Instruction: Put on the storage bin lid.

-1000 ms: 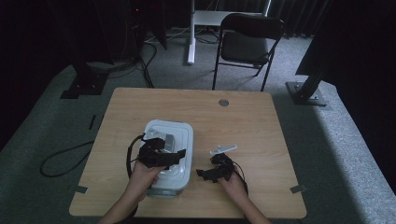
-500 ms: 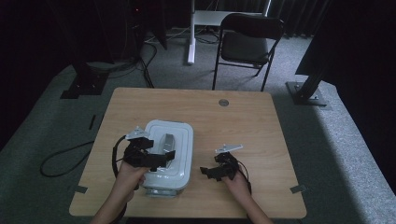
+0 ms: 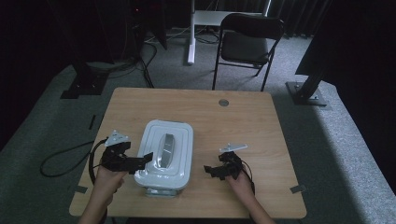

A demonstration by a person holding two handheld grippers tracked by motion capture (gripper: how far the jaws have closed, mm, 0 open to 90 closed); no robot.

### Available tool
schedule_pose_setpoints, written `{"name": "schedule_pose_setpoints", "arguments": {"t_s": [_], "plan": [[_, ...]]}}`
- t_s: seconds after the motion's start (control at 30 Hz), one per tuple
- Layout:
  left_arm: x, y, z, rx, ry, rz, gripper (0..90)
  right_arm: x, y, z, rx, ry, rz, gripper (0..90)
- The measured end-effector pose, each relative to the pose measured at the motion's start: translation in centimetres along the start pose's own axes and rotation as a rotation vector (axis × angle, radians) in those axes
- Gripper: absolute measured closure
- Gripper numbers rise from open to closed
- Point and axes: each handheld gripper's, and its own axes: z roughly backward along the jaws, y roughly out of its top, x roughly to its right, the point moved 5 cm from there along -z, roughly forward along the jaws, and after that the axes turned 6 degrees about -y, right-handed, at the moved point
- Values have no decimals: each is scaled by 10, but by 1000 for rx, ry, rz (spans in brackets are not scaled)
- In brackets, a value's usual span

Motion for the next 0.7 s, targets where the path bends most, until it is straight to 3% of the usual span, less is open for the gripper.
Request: {"name": "schedule_pose_setpoints", "arguments": {"t_s": [0.17,0.33,0.43,0.63,0.7], "plan": [[-13,-9,3,-6,30,29,22,-1,2,1,5,-5,5,137],[-20,-19,-2,-56,54,25,23,-2,2,1,5,-2,10,137],[-22,-23,-7,-62,30,39,23,-3,2,0,3,-3,14,137],[-23,-26,-14,-57,41,38,24,-3,1,-1,-2,-3,10,137],[-20,-27,-15,-58,67,8,24,-2,0,-2,-4,-5,10,137]]}}
